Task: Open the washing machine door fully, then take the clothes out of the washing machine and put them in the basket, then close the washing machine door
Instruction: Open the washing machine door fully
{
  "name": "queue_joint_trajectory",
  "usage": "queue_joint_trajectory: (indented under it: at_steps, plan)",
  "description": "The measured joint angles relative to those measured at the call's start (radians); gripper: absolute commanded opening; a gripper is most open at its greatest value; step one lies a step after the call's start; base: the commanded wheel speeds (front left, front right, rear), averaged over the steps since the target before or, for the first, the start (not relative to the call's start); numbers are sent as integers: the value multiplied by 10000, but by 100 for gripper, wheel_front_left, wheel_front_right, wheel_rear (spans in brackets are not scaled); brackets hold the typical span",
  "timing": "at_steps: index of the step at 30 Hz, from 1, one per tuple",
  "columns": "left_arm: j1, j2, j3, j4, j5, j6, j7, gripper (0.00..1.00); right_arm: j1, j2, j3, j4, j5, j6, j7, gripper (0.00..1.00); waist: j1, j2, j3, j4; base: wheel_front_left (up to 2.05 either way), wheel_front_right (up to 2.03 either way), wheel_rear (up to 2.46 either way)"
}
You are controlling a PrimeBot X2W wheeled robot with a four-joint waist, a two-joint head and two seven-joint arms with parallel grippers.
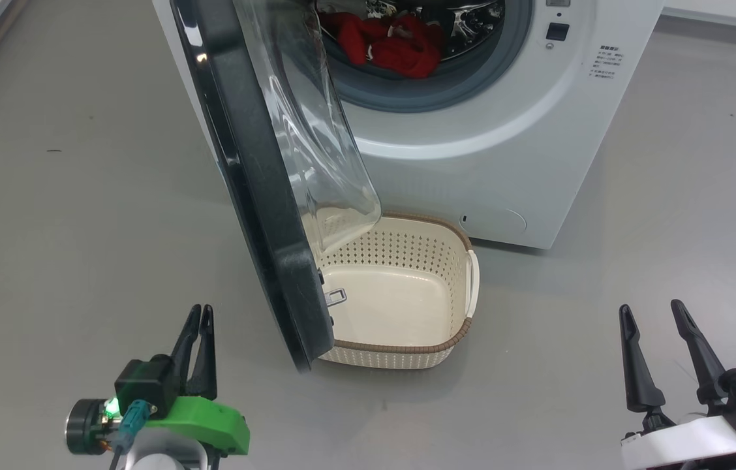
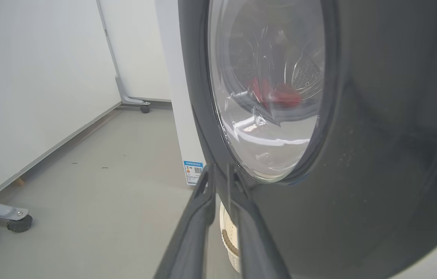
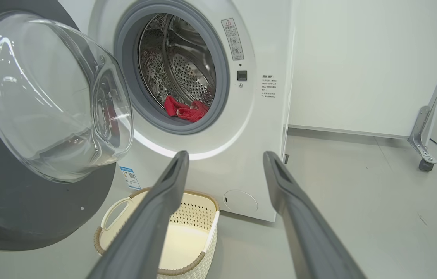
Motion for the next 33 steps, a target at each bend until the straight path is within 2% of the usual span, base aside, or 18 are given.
queue_joint_trajectory:
  at_steps: [8, 14, 25, 29, 33]
  plan:
    - [0, 0, -94, -25, -117, 0, 0, 0, 48, 75, -138, -4, -153, 113, 0, 100, 0, 0, 65, 5, 0, 0, 0]
    - [-39, 2, 13, -817, -121, 0, 0, 0, 48, 161, -184, -12, -209, 176, 0, 100, 0, 0, 111, 14, 0, 0, 0]
    - [-1086, -4, 562, -3990, 232, 0, -2, 0, 48, 240, -299, -23, -320, 267, 0, 100, 1, 0, 64, 23, 0, 0, 0]
    - [-1488, -4, 249, -5246, 489, 0, -12, 0, 48, 276, -301, 25, -345, 341, 0, 100, 0, 0, 2, 20, 0, 0, 0]
    - [-1553, 2, -491, -6144, 527, -67, -13, 0, 68, 305, -268, 44, -422, 349, 0, 100, 0, 0, -90, -22, 0, 0, 0]
